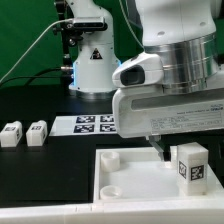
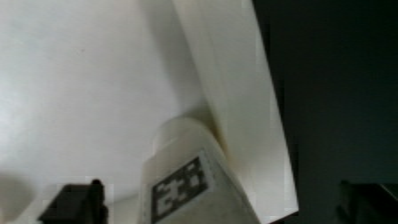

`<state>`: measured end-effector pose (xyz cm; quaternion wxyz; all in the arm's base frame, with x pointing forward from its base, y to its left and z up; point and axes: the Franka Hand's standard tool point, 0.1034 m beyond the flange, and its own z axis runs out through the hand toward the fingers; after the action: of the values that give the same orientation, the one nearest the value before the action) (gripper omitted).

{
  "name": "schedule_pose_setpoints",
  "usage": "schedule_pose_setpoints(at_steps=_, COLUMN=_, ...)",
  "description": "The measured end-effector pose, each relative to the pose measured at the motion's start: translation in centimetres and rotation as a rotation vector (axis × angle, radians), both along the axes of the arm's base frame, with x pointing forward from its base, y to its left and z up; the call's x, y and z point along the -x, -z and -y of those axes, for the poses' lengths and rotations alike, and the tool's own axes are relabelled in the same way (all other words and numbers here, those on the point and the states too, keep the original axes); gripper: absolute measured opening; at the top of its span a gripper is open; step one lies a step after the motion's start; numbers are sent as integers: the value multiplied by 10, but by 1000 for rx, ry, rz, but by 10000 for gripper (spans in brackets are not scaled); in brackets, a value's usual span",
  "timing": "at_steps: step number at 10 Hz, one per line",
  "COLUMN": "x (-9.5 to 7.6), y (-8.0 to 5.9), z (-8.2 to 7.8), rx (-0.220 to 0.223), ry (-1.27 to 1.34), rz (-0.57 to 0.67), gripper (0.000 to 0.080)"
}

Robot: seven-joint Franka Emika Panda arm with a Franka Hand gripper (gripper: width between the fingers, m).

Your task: Assemble one leg

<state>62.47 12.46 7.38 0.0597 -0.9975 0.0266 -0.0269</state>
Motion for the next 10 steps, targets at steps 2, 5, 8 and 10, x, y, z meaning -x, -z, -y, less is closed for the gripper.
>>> schedule_pose_setpoints(at_steps=2, x=-1, y=0, z=0, rx=17, ry=-65, rz=14, gripper=589)
schedule_pose_setpoints(at_steps=5, x=-1, y=0, z=-1, rx=-2, ry=126, rz=-8, gripper=306)
schedule_pose_setpoints(at_steps=8, x=-1, y=0, z=0, rx=-18, ry=363, rz=-36, gripper=310)
schedule_pose_setpoints(at_steps=10, x=-4, y=0, z=2, rx=-42, ry=662, rz=-77, gripper=310)
